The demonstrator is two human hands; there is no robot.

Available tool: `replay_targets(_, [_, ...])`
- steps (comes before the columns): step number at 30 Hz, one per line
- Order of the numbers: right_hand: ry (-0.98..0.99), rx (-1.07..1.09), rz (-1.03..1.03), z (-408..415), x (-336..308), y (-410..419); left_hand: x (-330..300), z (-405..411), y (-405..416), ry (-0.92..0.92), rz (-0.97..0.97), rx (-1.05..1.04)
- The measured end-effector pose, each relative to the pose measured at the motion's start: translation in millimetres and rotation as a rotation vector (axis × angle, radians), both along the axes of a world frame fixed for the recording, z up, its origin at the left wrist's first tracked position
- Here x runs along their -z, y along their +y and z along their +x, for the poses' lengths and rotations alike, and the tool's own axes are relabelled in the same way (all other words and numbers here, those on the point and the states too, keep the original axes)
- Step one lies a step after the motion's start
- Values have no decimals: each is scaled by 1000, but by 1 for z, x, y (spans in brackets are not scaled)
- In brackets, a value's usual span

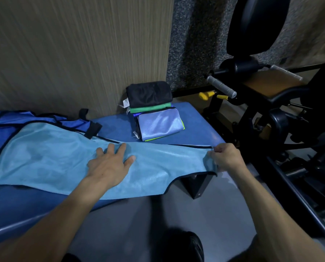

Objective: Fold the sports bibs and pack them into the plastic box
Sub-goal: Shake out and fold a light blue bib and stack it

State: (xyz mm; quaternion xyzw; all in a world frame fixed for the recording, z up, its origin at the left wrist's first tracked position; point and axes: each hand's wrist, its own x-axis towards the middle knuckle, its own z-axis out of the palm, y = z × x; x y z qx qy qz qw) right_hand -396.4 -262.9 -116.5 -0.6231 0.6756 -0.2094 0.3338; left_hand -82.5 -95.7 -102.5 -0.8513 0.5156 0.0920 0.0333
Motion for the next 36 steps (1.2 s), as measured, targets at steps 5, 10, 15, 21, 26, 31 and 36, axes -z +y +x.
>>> replay_targets(5, [39, -16, -45, 7, 1, 11, 0, 1, 5, 12, -3, 22])
replay_targets(10, [22, 18, -69, 13, 0, 21, -4, 4, 9, -87, -98, 228])
replay_targets(15, [-76, 5, -71, 15, 1, 18, 9, 11, 14, 10, -62, 378])
replay_targets(21, [-215, 17, -214, 21, -10, 0, 18, 6, 12, 10, -113, 455])
replay_targets(26, [-259, 97, -272, 19, -14, -20, 26, -17, 2, 85, -99, 470])
replay_targets(31, [-409, 205, -259, 23, -25, -27, 24, -8, -4, 55, -96, 451])
replay_targets(36, [-614, 148, -284, 40, -68, -10, 26, -10, 2, 130, -67, 504])
